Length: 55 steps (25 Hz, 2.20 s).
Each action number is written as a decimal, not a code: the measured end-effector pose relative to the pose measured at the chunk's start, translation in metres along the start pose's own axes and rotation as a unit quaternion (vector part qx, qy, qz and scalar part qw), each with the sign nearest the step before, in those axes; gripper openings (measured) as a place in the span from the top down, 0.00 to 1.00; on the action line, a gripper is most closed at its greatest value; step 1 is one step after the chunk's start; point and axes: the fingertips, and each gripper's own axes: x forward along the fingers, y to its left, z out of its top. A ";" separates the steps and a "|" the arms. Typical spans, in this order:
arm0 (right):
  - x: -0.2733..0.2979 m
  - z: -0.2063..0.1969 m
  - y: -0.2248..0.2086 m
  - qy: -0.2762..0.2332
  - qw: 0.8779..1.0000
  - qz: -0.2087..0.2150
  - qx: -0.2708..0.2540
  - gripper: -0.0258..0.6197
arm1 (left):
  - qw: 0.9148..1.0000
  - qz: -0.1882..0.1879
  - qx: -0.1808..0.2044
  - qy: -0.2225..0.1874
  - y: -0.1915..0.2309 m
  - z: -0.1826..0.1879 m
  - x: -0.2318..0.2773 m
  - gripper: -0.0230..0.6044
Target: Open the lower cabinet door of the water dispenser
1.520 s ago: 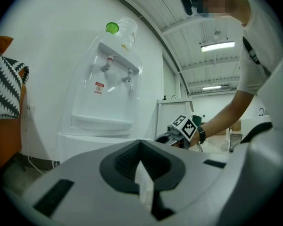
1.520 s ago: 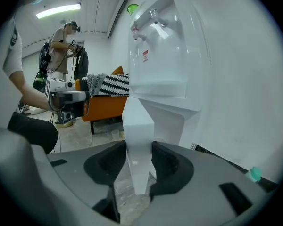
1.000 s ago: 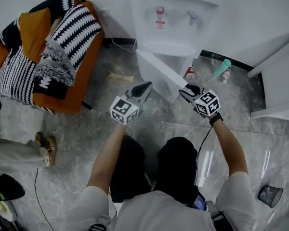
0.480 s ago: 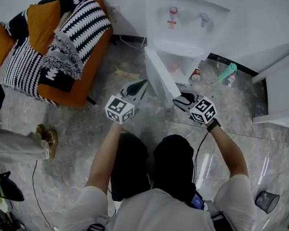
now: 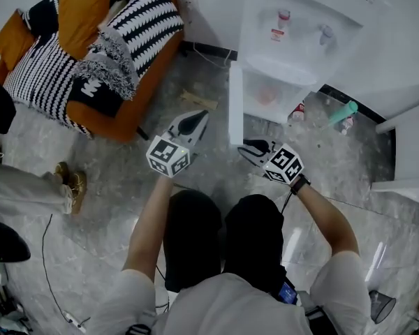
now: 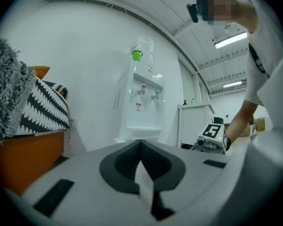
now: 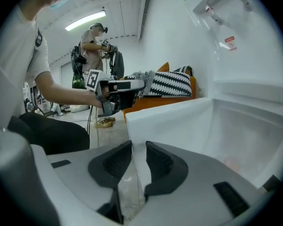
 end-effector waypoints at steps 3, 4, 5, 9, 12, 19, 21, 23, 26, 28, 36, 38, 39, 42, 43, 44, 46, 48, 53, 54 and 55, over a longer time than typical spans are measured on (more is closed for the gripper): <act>0.021 0.010 0.008 -0.008 1.000 0.009 0.001 0.80 | 1.000 0.022 0.004 0.006 0.013 -0.004 -0.017 0.95; 0.028 0.013 0.011 -0.011 1.000 0.012 0.002 0.81 | 1.000 0.030 0.005 0.008 0.017 -0.005 -0.023 0.95; 0.035 0.016 0.013 -0.014 1.000 0.015 0.003 0.81 | 0.999 0.037 0.005 0.009 0.021 -0.007 -0.029 0.95; 0.063 0.030 0.020 -0.021 0.999 0.025 0.002 0.82 | 0.998 0.061 0.003 0.007 0.035 -0.009 -0.050 0.95; 0.085 0.041 0.023 -0.022 0.999 0.028 -0.002 0.82 | 0.997 0.078 -0.001 0.005 0.045 -0.011 -0.067 0.95; 0.134 0.066 0.015 -0.033 0.999 0.007 0.010 0.88 | 0.994 0.114 -0.007 -0.001 0.057 -0.015 -0.100 0.95; 0.148 0.074 0.013 -0.039 0.999 0.005 0.019 0.88 | 0.993 0.122 -0.006 -0.001 0.061 -0.016 -0.109 0.95; 0.163 0.083 0.009 -0.043 0.999 0.005 0.017 0.88 | 0.991 0.132 -0.006 -0.001 0.066 -0.017 -0.119 0.95; 0.185 0.093 0.002 -0.047 0.999 0.000 0.012 0.88 | 0.990 0.140 -0.004 0.000 0.069 -0.020 -0.128 0.95; 0.199 0.100 -0.004 -0.051 0.999 -0.008 0.012 0.88 | 0.990 0.142 -0.002 0.002 0.070 -0.022 -0.132 0.95; 0.248 0.135 -0.038 -0.056 0.997 -0.056 0.003 0.89 | 0.988 0.157 0.009 0.001 0.083 -0.009 -0.146 0.95; 0.254 0.141 -0.044 -0.057 0.996 -0.066 0.004 0.92 | 0.988 0.157 0.017 0.005 0.080 -0.005 -0.147 0.95; 0.256 0.142 -0.045 -0.058 0.996 -0.068 0.004 0.94 | 0.987 0.158 0.019 0.005 0.079 -0.004 -0.149 0.95; 0.256 0.141 -0.042 -0.064 0.996 -0.063 0.008 0.94 | 0.987 0.158 0.021 0.006 0.077 -0.002 -0.149 0.95; 0.255 0.140 -0.041 -0.067 0.996 -0.061 0.011 0.94 | 0.987 0.156 0.021 0.008 0.076 -0.002 -0.148 0.95; 0.252 0.140 -0.039 -0.071 0.996 -0.060 0.012 0.94 | 0.988 0.154 0.020 0.009 0.075 -0.002 -0.146 0.95; 0.241 0.144 -0.036 -0.087 0.994 -0.059 0.007 0.94 | 0.989 0.148 0.019 0.010 0.072 -0.002 -0.139 0.95; 0.224 0.151 -0.034 -0.108 0.992 -0.060 -0.004 0.94 | 0.990 0.138 0.021 0.010 0.067 0.000 -0.128 0.95; 0.160 0.157 -0.040 -0.141 0.986 -0.093 -0.003 0.94 | 0.993 0.118 0.010 0.004 0.051 0.011 -0.098 0.95; 0.144 0.159 -0.042 -0.145 0.984 -0.104 0.002 0.94 | 0.993 0.116 0.003 0.001 0.047 0.016 -0.092 0.95; 0.127 0.161 -0.045 -0.147 0.982 -0.118 0.007 0.95 | 0.994 0.111 -0.005 0.000 0.042 0.022 -0.085 0.95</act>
